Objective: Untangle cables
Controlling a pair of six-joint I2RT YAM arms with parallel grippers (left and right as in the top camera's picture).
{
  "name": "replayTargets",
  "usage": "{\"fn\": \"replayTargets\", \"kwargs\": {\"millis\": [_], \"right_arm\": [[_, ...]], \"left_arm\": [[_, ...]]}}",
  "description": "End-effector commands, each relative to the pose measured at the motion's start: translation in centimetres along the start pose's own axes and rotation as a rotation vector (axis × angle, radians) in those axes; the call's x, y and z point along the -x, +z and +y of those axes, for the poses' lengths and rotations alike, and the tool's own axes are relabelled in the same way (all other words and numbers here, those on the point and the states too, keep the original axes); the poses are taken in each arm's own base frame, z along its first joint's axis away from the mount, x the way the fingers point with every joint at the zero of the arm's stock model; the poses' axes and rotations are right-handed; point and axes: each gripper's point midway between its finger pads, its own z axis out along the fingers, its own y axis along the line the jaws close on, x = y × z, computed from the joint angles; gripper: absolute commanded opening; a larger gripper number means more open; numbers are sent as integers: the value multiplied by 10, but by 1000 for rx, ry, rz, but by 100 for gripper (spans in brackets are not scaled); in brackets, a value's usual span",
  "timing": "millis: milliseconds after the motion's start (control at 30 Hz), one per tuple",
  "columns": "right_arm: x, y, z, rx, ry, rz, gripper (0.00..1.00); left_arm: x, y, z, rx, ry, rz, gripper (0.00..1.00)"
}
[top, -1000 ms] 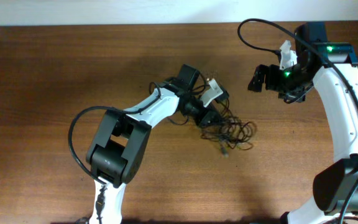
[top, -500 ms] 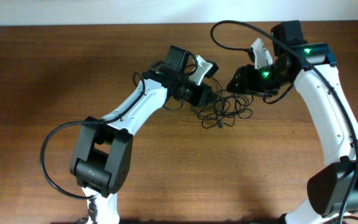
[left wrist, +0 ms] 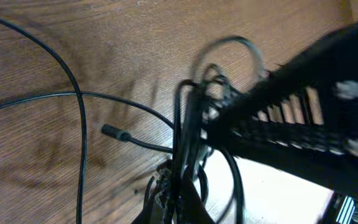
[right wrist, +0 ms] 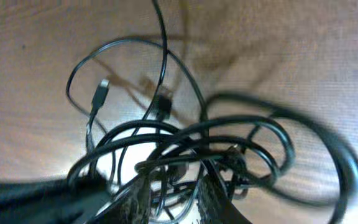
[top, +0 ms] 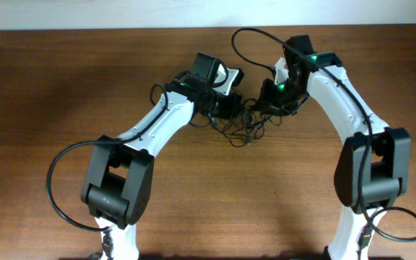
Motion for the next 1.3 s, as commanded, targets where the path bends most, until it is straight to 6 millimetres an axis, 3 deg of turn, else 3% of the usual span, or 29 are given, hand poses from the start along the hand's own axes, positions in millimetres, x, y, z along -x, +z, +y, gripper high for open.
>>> {"fn": "replayTargets", "kwargs": {"millis": [0, 200, 333, 433, 600, 800, 833, 900, 933, 1067, 1133, 1167, 1267], "right_arm": [[7, 17, 0, 20, 11, 3, 26], [21, 17, 13, 91, 5, -42, 31], [31, 5, -1, 130, 54, -51, 34], [31, 2, 11, 197, 7, -48, 34], [15, 20, 23, 125, -34, -19, 35], [8, 47, 15, 51, 4, 16, 34], [11, 47, 15, 56, 2, 7, 28], [17, 42, 10, 69, 19, -6, 4], [21, 34, 8, 107, 36, -5, 4], [30, -30, 15, 323, -55, -49, 4], [18, -85, 33, 496, -152, -78, 4], [14, -101, 35, 531, -165, -86, 4], [6, -128, 9, 526, -100, -97, 4]], "left_arm": [[9, -11, -17, -58, 13, -24, 0], [8, -11, -23, -94, 13, -16, 0], [9, -12, -14, -54, 6, -20, 0], [7, -11, -15, -55, 4, -15, 0], [7, -11, -15, -55, 3, -14, 0], [12, -24, -12, -131, -26, -25, 0], [13, -26, -11, -144, -31, -27, 0], [15, -31, -2, -137, -50, -36, 0], [16, -35, 6, -122, -67, -38, 0], [4, -46, 67, 137, -162, -21, 0], [-5, -58, 99, 274, -209, -5, 0], [-7, -61, 106, 307, -215, -2, 0], [-17, -68, 123, 414, -230, 24, 0]]}}
